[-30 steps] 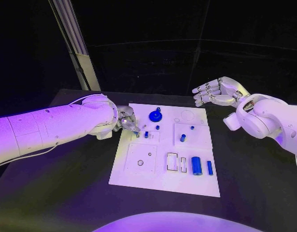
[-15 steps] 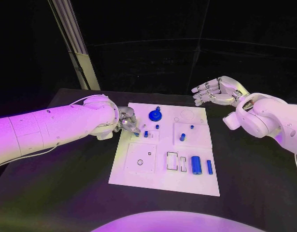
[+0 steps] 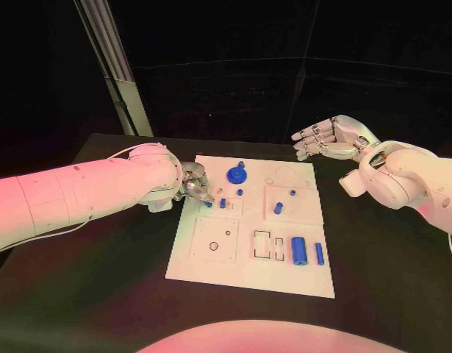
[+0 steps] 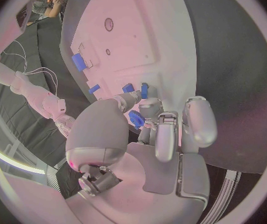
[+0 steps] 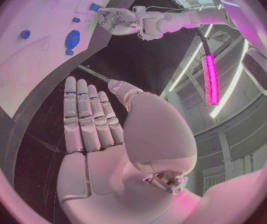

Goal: Assemble the parts on the task board

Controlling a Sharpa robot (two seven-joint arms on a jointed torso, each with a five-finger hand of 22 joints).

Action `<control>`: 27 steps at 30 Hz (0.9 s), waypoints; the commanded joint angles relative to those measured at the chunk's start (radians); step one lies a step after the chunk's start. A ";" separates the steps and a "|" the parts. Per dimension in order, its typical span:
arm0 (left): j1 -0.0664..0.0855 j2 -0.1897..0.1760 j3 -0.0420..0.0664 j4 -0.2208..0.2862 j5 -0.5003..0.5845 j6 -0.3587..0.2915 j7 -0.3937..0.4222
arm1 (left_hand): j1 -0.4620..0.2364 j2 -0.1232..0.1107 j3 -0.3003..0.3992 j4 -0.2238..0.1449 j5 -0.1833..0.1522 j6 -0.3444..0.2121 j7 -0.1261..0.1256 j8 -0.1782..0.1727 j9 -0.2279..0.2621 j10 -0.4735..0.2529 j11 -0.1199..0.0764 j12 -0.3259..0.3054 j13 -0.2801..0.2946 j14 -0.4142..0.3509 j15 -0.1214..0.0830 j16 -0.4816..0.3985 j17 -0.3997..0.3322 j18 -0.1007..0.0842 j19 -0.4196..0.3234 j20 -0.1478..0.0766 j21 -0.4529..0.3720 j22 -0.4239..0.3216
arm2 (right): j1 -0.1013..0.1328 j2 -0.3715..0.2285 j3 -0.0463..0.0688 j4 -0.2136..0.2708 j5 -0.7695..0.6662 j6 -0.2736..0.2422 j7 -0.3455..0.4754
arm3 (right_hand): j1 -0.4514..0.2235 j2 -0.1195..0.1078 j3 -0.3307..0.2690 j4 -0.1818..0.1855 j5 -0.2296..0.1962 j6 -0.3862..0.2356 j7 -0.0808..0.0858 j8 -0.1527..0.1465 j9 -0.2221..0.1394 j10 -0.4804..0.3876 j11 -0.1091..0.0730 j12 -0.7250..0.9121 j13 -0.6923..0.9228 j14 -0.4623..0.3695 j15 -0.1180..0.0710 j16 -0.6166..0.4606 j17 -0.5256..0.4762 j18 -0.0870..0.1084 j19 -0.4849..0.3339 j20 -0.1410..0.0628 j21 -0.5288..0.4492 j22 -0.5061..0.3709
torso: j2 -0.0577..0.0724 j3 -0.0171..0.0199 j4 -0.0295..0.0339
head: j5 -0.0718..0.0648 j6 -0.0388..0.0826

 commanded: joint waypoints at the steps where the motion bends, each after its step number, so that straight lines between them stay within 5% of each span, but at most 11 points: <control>1: 0.001 0.001 0.000 -0.002 -0.006 0.025 -0.010 | -0.003 0.008 0.088 -0.080 0.004 0.004 -0.005 0.007 0.001 0.006 -0.002 0.003 -0.001 0.105 -0.005 0.006 0.263 0.009 0.004 -0.001 0.000 -0.002 | 0.002 0.000 0.000 0.001 0.003 0.008 0.011 | -0.010 -0.002 -0.001 -0.004 0.005 -0.007 0.003 -0.003 0.000 -0.007 -0.002 0.002 -0.001 -0.006 -0.003 -0.005 -0.001 -0.001 -0.001 0.007 -0.006 -0.001 | -0.001 0.0006 0.0002 | 0.000 0.002; 27: 0.000 0.013 -0.004 -0.016 -0.006 0.040 -0.018 | -0.046 -0.004 0.065 -0.058 -0.001 0.014 -0.013 0.020 0.012 0.015 -0.008 0.005 0.003 0.105 -0.009 0.006 0.263 0.008 0.006 -0.005 0.001 0.002 | 0.002 0.000 0.000 0.002 0.003 0.009 0.010 | -0.010 -0.002 -0.001 -0.005 0.005 -0.007 0.003 -0.003 0.000 -0.008 -0.002 0.002 -0.001 -0.007 -0.003 -0.005 -0.001 -0.001 0.000 0.007 -0.007 -0.001 | 0.001 0.0005 -0.0004 | -0.003 -0.001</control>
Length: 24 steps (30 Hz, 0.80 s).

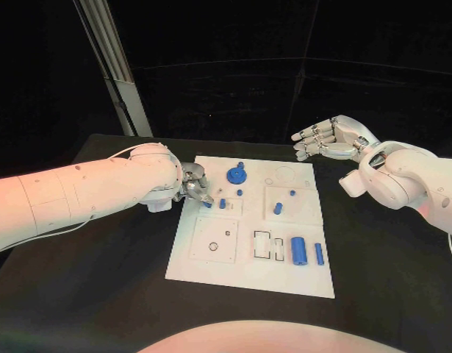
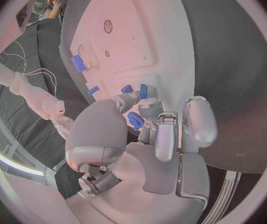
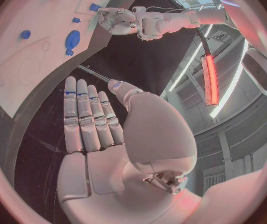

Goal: Assemble the parts on the task board

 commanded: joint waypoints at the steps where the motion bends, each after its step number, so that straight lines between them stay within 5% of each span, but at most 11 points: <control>1: -0.001 0.004 -0.002 -0.005 -0.005 0.019 -0.011 | -0.014 0.001 0.048 -0.041 0.001 0.007 -0.010 0.004 0.003 0.006 0.001 0.006 0.002 0.105 -0.010 0.006 0.263 0.008 0.004 -0.003 0.001 0.002 | 0.002 0.001 0.000 0.001 0.003 0.007 0.010 | -0.010 -0.002 -0.001 -0.005 0.005 -0.007 0.003 -0.003 0.000 -0.008 -0.002 0.002 -0.001 -0.007 -0.003 -0.005 -0.001 -0.001 0.000 0.007 -0.007 -0.002 | 0.000 0.0002 -0.0006 | -0.001 -0.002; 24: -0.001 0.024 -0.002 -0.017 -0.003 0.060 -0.054 | -0.076 -0.012 -0.017 0.000 0.000 0.032 -0.022 0.013 0.011 0.018 -0.009 0.017 0.018 0.105 -0.018 0.006 0.263 0.005 0.013 -0.011 0.011 0.019 | 0.002 0.007 0.000 -0.008 0.003 0.014 0.006 | -0.014 -0.001 -0.002 -0.004 0.005 -0.007 0.003 -0.002 0.000 -0.008 -0.001 0.002 -0.001 -0.008 -0.002 -0.005 -0.001 -0.001 0.000 0.008 -0.009 -0.003 | 0.000 0.0002 0.0011 | -0.006 -0.007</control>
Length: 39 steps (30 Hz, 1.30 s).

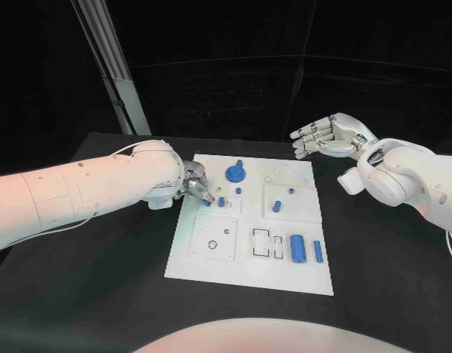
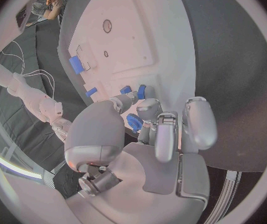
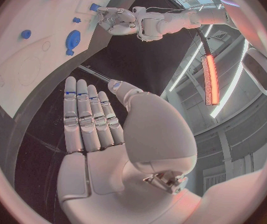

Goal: Assemble the parts on the task board

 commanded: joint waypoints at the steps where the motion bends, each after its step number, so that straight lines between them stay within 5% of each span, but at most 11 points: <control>1: -0.004 0.002 -0.003 -0.003 0.000 0.031 -0.029 | -0.011 -0.001 -0.009 0.003 0.003 0.007 -0.001 0.006 0.002 0.007 -0.002 0.003 0.001 0.102 -0.008 0.006 0.263 0.005 0.005 -0.003 0.007 0.002 | 0.002 0.003 0.000 -0.001 0.003 0.011 0.007 | -0.012 0.001 -0.002 -0.004 0.005 -0.007 0.003 -0.002 0.000 -0.008 -0.001 0.002 -0.001 -0.008 -0.002 -0.005 -0.001 -0.001 0.000 0.008 -0.005 -0.001 | 0.000 -0.0002 0.0017 | 0.000 0.000; 30: -0.004 0.020 -0.013 -0.030 0.000 0.027 -0.046 | -0.067 -0.035 -0.088 0.048 0.002 0.024 -0.006 0.004 0.004 0.009 -0.005 0.003 0.002 0.102 -0.011 0.006 0.263 0.004 0.007 -0.007 0.007 0.006 | 0.002 0.005 0.000 -0.004 0.003 0.013 0.007 | -0.014 0.001 -0.002 -0.003 0.005 -0.008 0.003 -0.003 0.000 -0.009 -0.001 0.002 -0.001 -0.009 -0.001 -0.006 -0.001 -0.001 0.000 0.009 -0.006 -0.002 | 0.000 -0.0002 0.0010 | -0.001 -0.004; 35: -0.004 0.018 -0.014 -0.033 0.000 0.015 -0.044 | -0.117 -0.062 -0.166 0.091 -0.002 0.032 -0.003 0.003 0.004 0.009 -0.003 0.003 0.002 0.102 -0.010 0.006 0.263 0.004 0.006 -0.007 0.005 0.006 | 0.002 0.005 0.000 -0.004 0.003 0.013 0.006 | -0.016 0.002 -0.003 -0.004 0.006 -0.009 0.004 -0.003 0.000 -0.011 0.000 0.002 -0.001 -0.011 -0.001 -0.006 -0.001 -0.001 0.000 0.009 -0.008 -0.003 | 0.000 -0.0007 0.0009 | -0.001 -0.004; 39: -0.004 0.013 -0.013 -0.036 0.000 -0.012 -0.033 | -0.131 -0.061 -0.257 0.126 -0.001 0.033 -0.006 0.000 0.005 0.008 -0.005 0.002 0.002 0.102 -0.012 0.006 0.263 0.005 0.005 -0.009 0.001 0.002 | 0.002 0.005 0.000 -0.005 0.003 0.013 0.006 | -0.014 0.004 -0.001 -0.006 0.011 -0.010 0.004 -0.003 0.000 -0.012 0.000 0.002 -0.001 -0.013 -0.001 -0.006 -0.001 0.000 0.000 0.010 -0.010 -0.004 | 0.000 -0.0014 0.0012 | -0.002 -0.003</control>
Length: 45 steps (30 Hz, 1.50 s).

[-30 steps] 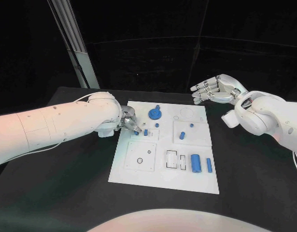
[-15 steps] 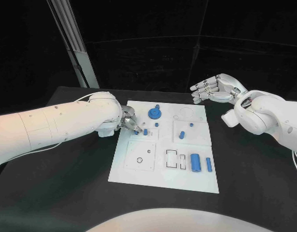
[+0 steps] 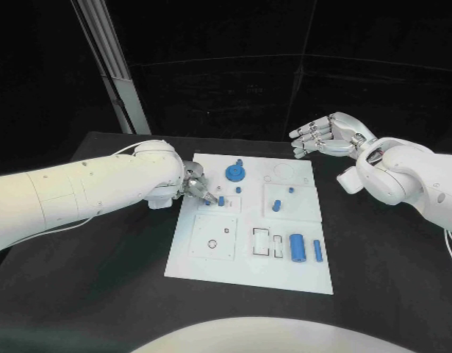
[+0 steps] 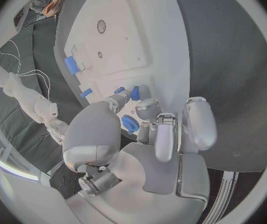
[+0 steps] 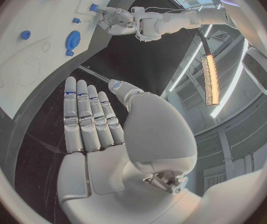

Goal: Assemble the parts on the task board

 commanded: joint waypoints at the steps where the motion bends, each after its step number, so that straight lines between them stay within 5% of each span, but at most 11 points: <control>1: -0.003 -0.007 -0.003 -0.005 -0.003 -0.033 0.001 | -0.008 0.009 -0.046 0.019 -0.002 0.001 0.000 -0.007 0.001 0.002 0.000 0.000 -0.001 0.106 -0.009 0.006 0.263 0.006 0.001 -0.006 -0.005 -0.005 | 0.002 0.001 0.000 0.000 0.003 0.007 0.006 | -0.007 0.002 -0.001 -0.006 0.005 -0.007 0.001 -0.003 0.000 -0.005 0.000 0.002 -0.001 -0.006 -0.001 -0.006 -0.001 0.000 0.000 0.010 -0.006 -0.001 | 0.000 -0.0007 0.0001 | -0.001 0.001; 7: -0.003 -0.013 -0.003 -0.008 0.021 -0.124 0.056 | 0.023 0.026 -0.134 0.058 0.000 -0.044 0.013 -0.018 0.000 -0.054 0.011 -0.056 -0.083 0.100 -0.002 -0.004 0.242 0.019 -0.029 -0.002 -0.060 -0.071 | 0.002 0.001 0.000 -0.001 0.003 0.006 0.005 | -0.007 0.003 -0.001 -0.007 0.008 -0.008 0.002 -0.003 0.000 -0.005 0.000 0.002 -0.001 -0.006 -0.001 -0.006 -0.001 0.000 0.000 0.010 -0.006 -0.001 | 0.000 -0.0001 -0.0003 | -0.003 0.007; 12: -0.002 -0.018 -0.002 -0.011 0.082 -0.204 0.121 | 0.088 0.040 -0.193 0.082 0.003 -0.123 0.048 -0.067 -0.029 -0.188 0.042 -0.203 -0.289 0.080 0.023 -0.045 0.165 0.041 -0.082 0.018 -0.159 -0.186 | 0.002 0.002 0.000 -0.002 0.003 0.007 0.004 | -0.007 0.003 -0.001 -0.007 0.008 -0.008 0.002 -0.003 0.000 -0.006 0.000 0.002 -0.001 -0.007 -0.001 -0.006 -0.001 0.000 0.000 0.010 -0.007 -0.002 | 0.000 0.0002 -0.0005 | -0.006 0.006; 17: -0.002 -0.026 -0.002 -0.015 0.134 -0.274 0.190 | 0.127 0.036 -0.257 0.087 0.002 -0.163 0.076 -0.113 -0.071 -0.232 0.066 -0.224 -0.313 0.056 0.044 -0.091 0.088 0.060 -0.128 0.039 -0.252 -0.289 | 0.002 0.001 0.000 -0.003 0.003 0.008 0.003 | -0.007 0.003 -0.001 -0.008 0.009 -0.008 0.002 -0.003 0.000 -0.006 0.000 0.002 -0.001 -0.007 -0.001 -0.006 -0.001 0.000 0.001 0.010 -0.007 -0.002 | 0.000 0.0005 0.0003 | -0.007 0.008; 22: -0.001 -0.032 -0.002 -0.017 0.202 -0.341 0.311 | 0.185 0.067 -0.324 0.085 0.004 -0.168 0.093 -0.129 -0.109 -0.303 0.084 -0.257 -0.350 -0.033 0.062 -0.246 -0.142 0.106 -0.247 0.057 -0.485 -0.533 | 0.002 0.000 0.000 -0.004 0.003 0.007 0.002 | -0.007 0.003 -0.001 -0.008 0.009 -0.008 0.002 -0.003 0.000 -0.006 0.000 0.002 -0.001 -0.007 -0.001 -0.006 -0.001 0.000 0.001 0.010 -0.007 -0.002 | 0.000 0.0009 0.0005 | -0.009 0.008; 24: 0.000 -0.025 -0.002 -0.023 0.215 -0.372 0.382 | 0.237 0.079 -0.337 0.074 0.005 -0.175 0.103 -0.136 -0.124 -0.341 0.094 -0.282 -0.375 -0.069 0.070 -0.304 -0.219 0.106 -0.257 0.065 -0.519 -0.554 | 0.002 0.001 0.000 -0.005 0.003 0.007 0.002 | -0.007 0.003 -0.001 -0.008 0.009 -0.008 0.002 -0.003 0.000 -0.006 0.000 0.002 -0.001 -0.007 -0.001 -0.006 -0.001 0.000 0.001 0.010 -0.007 -0.002 | 0.000 0.0005 0.0011 | -0.009 0.009; 26: 0.000 -0.009 -0.003 -0.037 0.196 -0.403 0.471 | 0.349 0.094 -0.320 0.025 0.010 -0.202 0.122 -0.159 -0.147 -0.428 0.116 -0.341 -0.415 -0.197 0.090 -0.470 -0.439 0.100 -0.299 0.080 -0.570 -0.581 | 0.002 0.003 0.000 -0.007 0.003 0.006 0.003 | -0.007 0.003 -0.001 -0.008 0.009 -0.008 0.002 -0.003 0.000 -0.006 0.000 0.002 -0.001 -0.007 -0.001 -0.006 -0.001 0.000 0.001 0.010 -0.007 -0.002 | 0.000 0.0008 -0.0001 | -0.008 0.012; 29: 0.000 0.014 -0.007 -0.060 0.142 -0.434 0.573 | 0.483 0.104 -0.271 -0.047 0.006 -0.217 0.149 -0.206 -0.188 -0.508 0.144 -0.431 -0.484 -0.314 0.113 -0.597 -0.598 0.100 -0.336 0.099 -0.624 -0.612 | 0.002 0.006 0.000 -0.009 0.003 0.007 0.003 | -0.007 0.003 -0.001 -0.008 0.009 -0.008 0.002 -0.003 0.000 -0.006 0.000 0.002 -0.001 -0.007 -0.001 -0.006 -0.001 0.000 0.001 0.010 -0.007 -0.002 | 0.001 -0.0005 -0.0009 | -0.008 0.014; 32: -0.001 0.036 -0.018 -0.081 0.067 -0.453 0.650 | 0.570 0.090 -0.218 -0.108 0.008 -0.179 0.158 -0.269 -0.244 -0.504 0.153 -0.514 -0.569 -0.341 0.122 -0.612 -0.628 0.106 -0.343 0.107 -0.647 -0.626 | 0.002 0.009 0.000 -0.010 0.003 0.007 0.003 | -0.007 0.003 -0.001 -0.008 0.009 -0.008 0.002 -0.003 0.000 -0.006 0.000 0.002 -0.001 -0.007 -0.001 -0.006 -0.001 0.000 0.001 0.010 -0.007 -0.002 | 0.001 -0.0001 -0.0028 | -0.010 0.015; 38: -0.001 0.076 -0.037 -0.112 -0.098 -0.436 0.680 | 0.572 0.038 -0.195 -0.158 0.006 -0.101 0.154 -0.370 -0.324 -0.451 0.154 -0.609 -0.684 -0.325 0.120 -0.596 -0.663 0.107 -0.323 0.109 -0.643 -0.625 | 0.002 0.011 0.000 -0.010 0.003 0.008 0.003 | -0.006 0.003 0.000 -0.009 0.011 -0.008 0.002 -0.003 0.000 -0.007 0.000 0.002 -0.001 -0.008 0.000 -0.006 -0.001 0.000 0.001 0.010 -0.008 -0.002 | 0.002 0.0003 -0.0030 | -0.014 0.017; 45: -0.003 0.115 -0.053 -0.141 -0.211 -0.399 0.655 | 0.550 0.025 -0.185 -0.190 0.006 -0.051 0.143 -0.425 -0.367 -0.420 0.148 -0.659 -0.752 -0.173 0.108 -0.437 -0.500 0.107 -0.244 0.099 -0.607 -0.610 | 0.002 0.014 0.000 -0.011 0.003 0.009 0.004 | -0.006 0.003 0.000 -0.009 0.011 -0.008 0.002 -0.003 0.000 -0.007 0.000 0.002 -0.001 -0.008 0.000 -0.006 -0.001 0.000 0.001 0.010 -0.008 -0.002 | 0.002 -0.0009 -0.0003 | -0.018 0.017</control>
